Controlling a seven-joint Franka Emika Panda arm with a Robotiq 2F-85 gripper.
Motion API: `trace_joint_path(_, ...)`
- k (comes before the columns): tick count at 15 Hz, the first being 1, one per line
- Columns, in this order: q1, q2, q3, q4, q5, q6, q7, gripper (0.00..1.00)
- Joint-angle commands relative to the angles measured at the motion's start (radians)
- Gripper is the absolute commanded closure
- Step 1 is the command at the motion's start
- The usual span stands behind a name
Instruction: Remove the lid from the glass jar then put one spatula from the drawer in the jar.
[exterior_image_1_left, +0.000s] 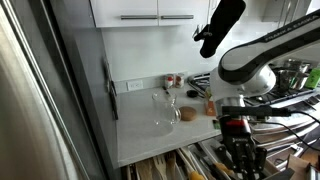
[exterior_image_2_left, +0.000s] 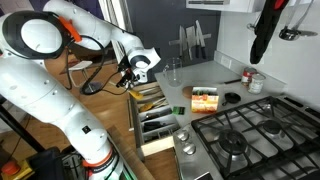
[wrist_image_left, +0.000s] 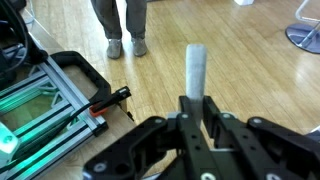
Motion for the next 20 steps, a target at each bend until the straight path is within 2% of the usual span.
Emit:
trace_joint_path(1,-0.010,-0.092,0.029,0.071,-0.095,-0.123,0.093,0.96)
trace_joint_path(2,-0.013,-0.102,0.034,0.104,-0.121,-0.153,0.109,0.96)
trace_joint_path(3,-0.018,-0.063,0.031,0.067,-0.067,-0.105,0.061,0.82)
trace_joint_path(8,-0.018,-0.098,0.041,0.109,-0.101,-0.135,0.097,0.82)
trace_joint_path(9,-0.018,-0.097,0.041,0.108,-0.101,-0.135,0.097,0.96)
trace_joint_path(11,-0.014,-0.106,0.050,0.155,-0.145,-0.154,0.099,0.96)
trace_joint_path(15,0.001,-0.089,0.069,0.332,-0.246,-0.282,0.099,0.96)
trace_joint_path(20,-0.007,0.016,0.073,0.639,-0.377,-0.503,0.050,0.96)
